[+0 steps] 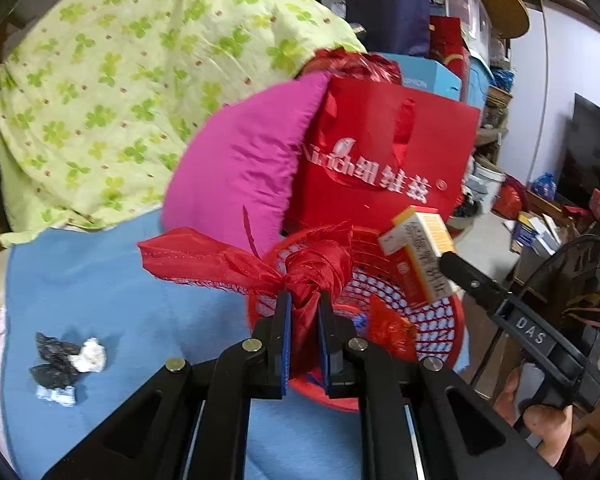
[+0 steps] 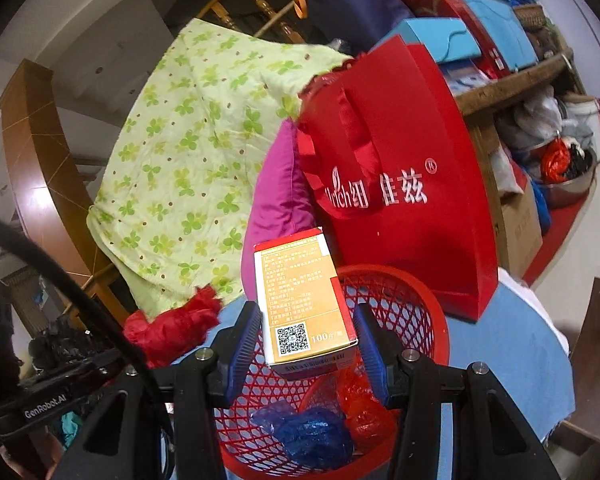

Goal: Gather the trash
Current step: 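Open both tools to drop the box and ribbon into the basket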

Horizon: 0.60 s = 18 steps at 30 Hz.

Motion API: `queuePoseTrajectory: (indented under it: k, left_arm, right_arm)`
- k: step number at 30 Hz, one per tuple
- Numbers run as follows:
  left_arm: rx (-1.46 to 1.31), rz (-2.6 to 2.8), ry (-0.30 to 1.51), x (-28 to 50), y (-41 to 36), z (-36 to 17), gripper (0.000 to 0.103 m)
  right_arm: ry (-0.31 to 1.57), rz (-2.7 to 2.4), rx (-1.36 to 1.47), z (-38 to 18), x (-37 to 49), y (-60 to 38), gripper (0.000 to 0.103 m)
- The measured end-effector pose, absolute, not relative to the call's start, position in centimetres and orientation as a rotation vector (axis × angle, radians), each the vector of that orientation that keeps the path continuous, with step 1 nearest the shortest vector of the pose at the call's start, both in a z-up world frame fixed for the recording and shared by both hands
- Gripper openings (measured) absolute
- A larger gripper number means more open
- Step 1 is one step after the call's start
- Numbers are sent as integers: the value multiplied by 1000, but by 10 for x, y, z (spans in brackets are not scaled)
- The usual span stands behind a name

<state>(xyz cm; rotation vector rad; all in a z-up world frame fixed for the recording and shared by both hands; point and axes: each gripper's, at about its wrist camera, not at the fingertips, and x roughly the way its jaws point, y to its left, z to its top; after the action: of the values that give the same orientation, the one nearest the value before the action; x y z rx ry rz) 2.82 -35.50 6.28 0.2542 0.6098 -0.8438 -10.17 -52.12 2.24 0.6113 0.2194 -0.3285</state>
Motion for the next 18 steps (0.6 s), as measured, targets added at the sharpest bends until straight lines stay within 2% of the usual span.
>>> queuePoseTrajectory:
  k: [3, 5, 6, 7, 9, 18]
  left_arm:
    - [253, -869, 650, 31, -365, 54, 15]
    - [244, -883, 669, 32, -370, 48, 20]
    - [239, -885, 677, 33, -371, 46, 25]
    - [235, -883, 683, 33, -371, 45, 35]
    - [221, -871, 683, 34, -366, 44, 50]
    - [166, -786, 674, 45, -300, 44, 53]
  right_arm:
    - [243, -332, 638, 18, -98, -526, 54]
    - [256, -320, 672, 14, -96, -531, 55]
    - [263, -316, 689, 12, -95, -533, 59]
    - [269, -312, 704, 10, -95, -534, 60]
    - [266, -317, 712, 9, -94, -535, 60]
    - [191, -247, 593, 30, -82, -494, 60]
